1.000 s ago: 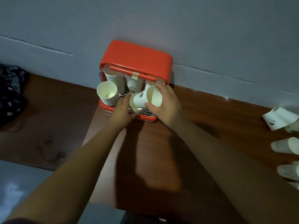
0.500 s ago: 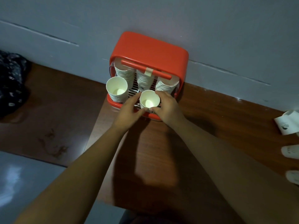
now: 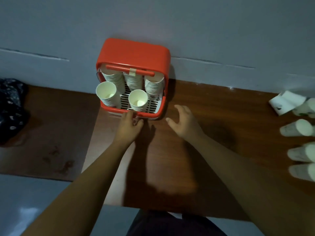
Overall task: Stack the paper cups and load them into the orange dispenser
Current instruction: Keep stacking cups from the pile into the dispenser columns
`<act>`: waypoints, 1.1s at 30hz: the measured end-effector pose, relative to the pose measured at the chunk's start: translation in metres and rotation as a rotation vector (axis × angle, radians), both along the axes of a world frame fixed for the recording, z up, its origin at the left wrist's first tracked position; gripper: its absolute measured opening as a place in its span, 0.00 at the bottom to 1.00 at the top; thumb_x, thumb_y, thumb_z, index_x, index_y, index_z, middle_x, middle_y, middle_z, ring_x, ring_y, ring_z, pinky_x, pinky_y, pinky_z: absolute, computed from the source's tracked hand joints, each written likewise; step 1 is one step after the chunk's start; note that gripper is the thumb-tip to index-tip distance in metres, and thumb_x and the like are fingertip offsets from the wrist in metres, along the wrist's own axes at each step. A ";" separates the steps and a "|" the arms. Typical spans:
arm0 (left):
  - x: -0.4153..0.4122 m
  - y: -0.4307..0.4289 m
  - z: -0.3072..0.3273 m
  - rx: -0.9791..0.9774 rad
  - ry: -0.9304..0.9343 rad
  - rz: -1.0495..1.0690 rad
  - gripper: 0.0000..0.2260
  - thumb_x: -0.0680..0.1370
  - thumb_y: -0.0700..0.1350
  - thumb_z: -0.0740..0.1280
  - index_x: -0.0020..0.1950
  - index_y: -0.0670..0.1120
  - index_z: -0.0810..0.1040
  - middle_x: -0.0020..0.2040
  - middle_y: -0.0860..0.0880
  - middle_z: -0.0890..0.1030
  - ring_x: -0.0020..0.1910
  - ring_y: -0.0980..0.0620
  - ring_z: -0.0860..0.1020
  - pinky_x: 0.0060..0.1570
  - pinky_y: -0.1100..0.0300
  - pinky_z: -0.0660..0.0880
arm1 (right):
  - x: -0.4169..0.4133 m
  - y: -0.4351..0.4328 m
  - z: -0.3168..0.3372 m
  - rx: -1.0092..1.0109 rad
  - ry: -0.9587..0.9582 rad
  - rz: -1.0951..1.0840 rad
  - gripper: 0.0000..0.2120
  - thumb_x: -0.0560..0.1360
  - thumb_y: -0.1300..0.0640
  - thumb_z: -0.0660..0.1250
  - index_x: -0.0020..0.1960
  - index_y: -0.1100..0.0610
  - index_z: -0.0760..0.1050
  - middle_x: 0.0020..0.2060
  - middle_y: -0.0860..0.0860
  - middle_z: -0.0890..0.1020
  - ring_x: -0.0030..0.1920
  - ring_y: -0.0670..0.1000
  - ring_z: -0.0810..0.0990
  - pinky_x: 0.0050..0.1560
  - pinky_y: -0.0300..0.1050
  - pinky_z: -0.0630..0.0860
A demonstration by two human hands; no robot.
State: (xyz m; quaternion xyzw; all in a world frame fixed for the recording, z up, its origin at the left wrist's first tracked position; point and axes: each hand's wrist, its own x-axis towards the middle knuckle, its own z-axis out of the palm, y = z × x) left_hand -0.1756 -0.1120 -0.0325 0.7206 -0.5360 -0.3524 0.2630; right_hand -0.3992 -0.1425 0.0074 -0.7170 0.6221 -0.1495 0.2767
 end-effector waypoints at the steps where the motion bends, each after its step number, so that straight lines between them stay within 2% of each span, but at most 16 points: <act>1: -0.011 0.005 0.002 -0.001 -0.033 -0.051 0.12 0.77 0.43 0.69 0.59 0.41 0.77 0.57 0.42 0.76 0.50 0.47 0.78 0.53 0.53 0.76 | -0.020 0.009 0.000 0.027 0.050 -0.040 0.31 0.76 0.46 0.68 0.74 0.56 0.65 0.70 0.54 0.69 0.67 0.52 0.71 0.62 0.38 0.67; 3: -0.041 0.016 0.009 -0.011 -0.101 -0.156 0.09 0.78 0.42 0.68 0.56 0.39 0.77 0.54 0.42 0.77 0.50 0.45 0.77 0.51 0.54 0.74 | -0.066 0.028 0.004 0.109 0.119 -0.116 0.32 0.77 0.43 0.66 0.75 0.53 0.62 0.73 0.52 0.66 0.68 0.52 0.71 0.64 0.47 0.72; 5: -0.065 0.022 0.013 -0.008 -0.135 -0.203 0.09 0.79 0.42 0.68 0.56 0.39 0.78 0.55 0.41 0.77 0.52 0.43 0.78 0.52 0.54 0.73 | -0.107 0.043 0.007 0.166 0.158 -0.131 0.32 0.77 0.42 0.65 0.76 0.54 0.61 0.73 0.53 0.64 0.68 0.53 0.71 0.64 0.51 0.73; 11: -0.198 0.035 0.039 -0.025 -0.182 -0.368 0.12 0.79 0.42 0.67 0.61 0.39 0.78 0.57 0.42 0.76 0.54 0.43 0.77 0.52 0.56 0.70 | -0.272 0.105 0.027 0.100 0.228 -0.276 0.31 0.77 0.43 0.65 0.74 0.58 0.64 0.71 0.57 0.67 0.70 0.56 0.67 0.69 0.53 0.68; 15: -0.304 0.049 0.053 -0.049 -0.189 -0.497 0.12 0.80 0.44 0.66 0.60 0.40 0.77 0.53 0.46 0.74 0.53 0.45 0.76 0.48 0.58 0.67 | -0.373 0.151 0.040 0.090 0.224 -0.387 0.31 0.76 0.43 0.66 0.73 0.57 0.65 0.71 0.57 0.68 0.72 0.56 0.66 0.70 0.54 0.67; 17: -0.361 0.055 0.058 -0.053 -0.180 -0.563 0.12 0.80 0.46 0.66 0.60 0.41 0.77 0.52 0.48 0.72 0.51 0.47 0.75 0.47 0.58 0.66 | -0.421 0.173 0.048 0.056 0.207 -0.460 0.29 0.75 0.44 0.68 0.70 0.57 0.68 0.67 0.57 0.72 0.67 0.57 0.71 0.66 0.53 0.71; 19: -0.416 0.061 0.063 -0.083 -0.164 -0.625 0.13 0.80 0.47 0.66 0.61 0.41 0.77 0.54 0.47 0.74 0.51 0.48 0.75 0.47 0.60 0.66 | -0.467 0.190 0.052 0.008 0.216 -0.513 0.24 0.72 0.44 0.68 0.62 0.57 0.72 0.58 0.56 0.78 0.59 0.57 0.77 0.58 0.52 0.75; 22: -0.492 0.070 0.072 -0.090 -0.148 -0.709 0.14 0.79 0.49 0.68 0.62 0.46 0.76 0.56 0.50 0.74 0.51 0.53 0.75 0.49 0.61 0.69 | -0.527 0.219 0.060 -0.034 0.252 -0.578 0.15 0.74 0.47 0.68 0.55 0.55 0.74 0.50 0.54 0.80 0.52 0.55 0.79 0.55 0.48 0.76; 23: -0.514 0.074 0.074 -0.081 -0.148 -0.735 0.14 0.79 0.50 0.68 0.63 0.47 0.76 0.57 0.50 0.74 0.52 0.53 0.74 0.50 0.60 0.70 | -0.542 0.230 0.062 -0.042 0.251 -0.595 0.16 0.74 0.48 0.69 0.57 0.56 0.74 0.52 0.54 0.80 0.53 0.55 0.79 0.56 0.48 0.75; 26: -0.567 0.082 0.074 -0.074 -0.158 -0.785 0.17 0.77 0.52 0.70 0.61 0.45 0.75 0.57 0.48 0.74 0.54 0.51 0.74 0.50 0.58 0.70 | -0.578 0.255 0.060 0.085 0.158 -0.704 0.30 0.73 0.47 0.72 0.70 0.57 0.68 0.62 0.54 0.75 0.59 0.56 0.78 0.58 0.52 0.77; 27: -0.581 0.084 0.072 -0.063 -0.170 -0.796 0.18 0.77 0.53 0.70 0.62 0.44 0.74 0.57 0.47 0.74 0.56 0.49 0.74 0.50 0.57 0.70 | -0.587 0.260 0.055 0.119 0.158 -0.705 0.32 0.72 0.45 0.72 0.70 0.56 0.67 0.62 0.53 0.75 0.58 0.55 0.78 0.56 0.51 0.77; 30: -0.613 0.086 0.060 0.033 -0.223 -0.811 0.27 0.75 0.55 0.72 0.68 0.43 0.70 0.65 0.45 0.73 0.65 0.45 0.70 0.59 0.51 0.71 | -0.602 0.269 0.031 0.123 0.186 -0.692 0.30 0.66 0.40 0.74 0.62 0.54 0.71 0.54 0.51 0.78 0.54 0.51 0.79 0.52 0.47 0.77; 33: -0.636 0.085 0.043 0.117 -0.275 -0.779 0.34 0.72 0.59 0.74 0.71 0.43 0.67 0.69 0.42 0.70 0.68 0.42 0.69 0.61 0.48 0.71 | -0.602 0.266 0.007 0.087 0.242 -0.647 0.33 0.66 0.42 0.76 0.63 0.58 0.70 0.57 0.56 0.77 0.56 0.55 0.77 0.57 0.49 0.74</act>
